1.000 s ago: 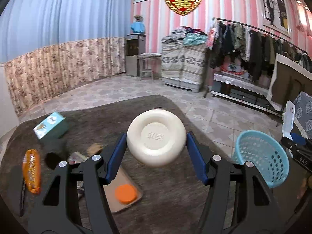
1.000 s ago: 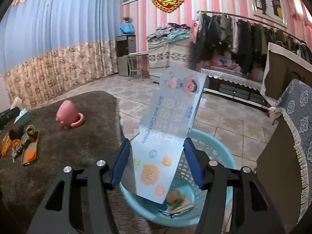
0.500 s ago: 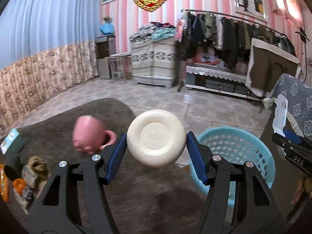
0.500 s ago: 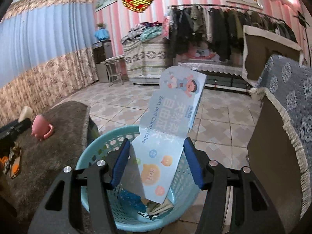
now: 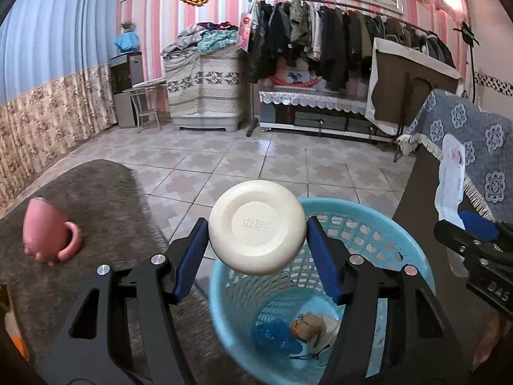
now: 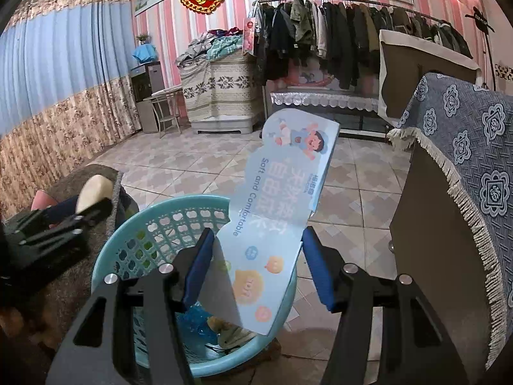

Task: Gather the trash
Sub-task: 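Carry the white lid and paper card over the blue basket with both tools, then open the left tool to drop the lid while the right tool releases the card into the basket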

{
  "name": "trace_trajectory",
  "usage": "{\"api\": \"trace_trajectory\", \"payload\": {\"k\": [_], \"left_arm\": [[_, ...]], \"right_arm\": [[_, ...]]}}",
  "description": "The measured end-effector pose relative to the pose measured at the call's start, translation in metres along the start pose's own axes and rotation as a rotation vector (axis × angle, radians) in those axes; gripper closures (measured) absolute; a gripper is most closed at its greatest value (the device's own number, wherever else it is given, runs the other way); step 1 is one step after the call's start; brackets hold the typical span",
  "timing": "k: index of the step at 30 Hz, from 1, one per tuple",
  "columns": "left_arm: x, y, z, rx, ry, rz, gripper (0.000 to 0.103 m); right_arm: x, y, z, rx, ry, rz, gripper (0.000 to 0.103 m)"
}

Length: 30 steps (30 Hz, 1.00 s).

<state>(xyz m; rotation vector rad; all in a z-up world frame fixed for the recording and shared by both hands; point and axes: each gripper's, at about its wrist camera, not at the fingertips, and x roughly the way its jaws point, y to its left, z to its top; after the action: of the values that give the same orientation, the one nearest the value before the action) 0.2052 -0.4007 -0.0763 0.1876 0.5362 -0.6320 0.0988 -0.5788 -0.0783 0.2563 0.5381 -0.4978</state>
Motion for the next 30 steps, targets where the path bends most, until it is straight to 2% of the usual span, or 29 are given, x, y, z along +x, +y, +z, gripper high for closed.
{"api": "trace_trajectory", "payload": {"k": [4,7,8,12,15,19,23,25,27,30], "left_arm": [[0.016,-0.007,-0.001,0.026,0.028,-0.014,0.041],[0.016,-0.001,0.0,0.008,0.034,-0.005,0.023],[0.015,0.001,0.001,0.006,0.03,0.003,0.021],[0.005,0.011,0.002,0.01,0.019,0.063,0.019],[-0.005,0.024,0.004,0.004,-0.002,0.112,0.013],[-0.02,0.046,0.003,-0.034,-0.004,0.145,0.012],[-0.035,0.056,0.002,-0.03,-0.025,0.191,0.009],[-0.042,0.062,0.001,-0.039,-0.03,0.198,0.009],[-0.051,0.071,-0.003,-0.054,-0.035,0.207,0.008],[-0.06,0.084,-0.006,-0.081,-0.037,0.224,0.007]], "right_arm": [[0.005,0.0,-0.003,-0.001,0.015,0.003,0.046],[0.007,0.003,-0.004,-0.006,0.022,0.009,0.046],[0.008,0.006,-0.004,-0.012,0.025,0.011,0.046],[0.012,0.02,-0.008,-0.037,0.037,0.022,0.046],[0.016,0.031,-0.011,-0.046,0.049,0.038,0.046],[0.023,0.047,-0.017,-0.069,0.068,0.047,0.046],[0.029,0.058,-0.019,-0.08,0.081,0.048,0.046],[0.03,0.061,-0.019,-0.088,0.081,0.041,0.041],[0.029,0.063,-0.019,-0.093,0.074,0.039,0.028],[0.026,0.066,-0.017,-0.106,0.068,0.032,0.019]]}}
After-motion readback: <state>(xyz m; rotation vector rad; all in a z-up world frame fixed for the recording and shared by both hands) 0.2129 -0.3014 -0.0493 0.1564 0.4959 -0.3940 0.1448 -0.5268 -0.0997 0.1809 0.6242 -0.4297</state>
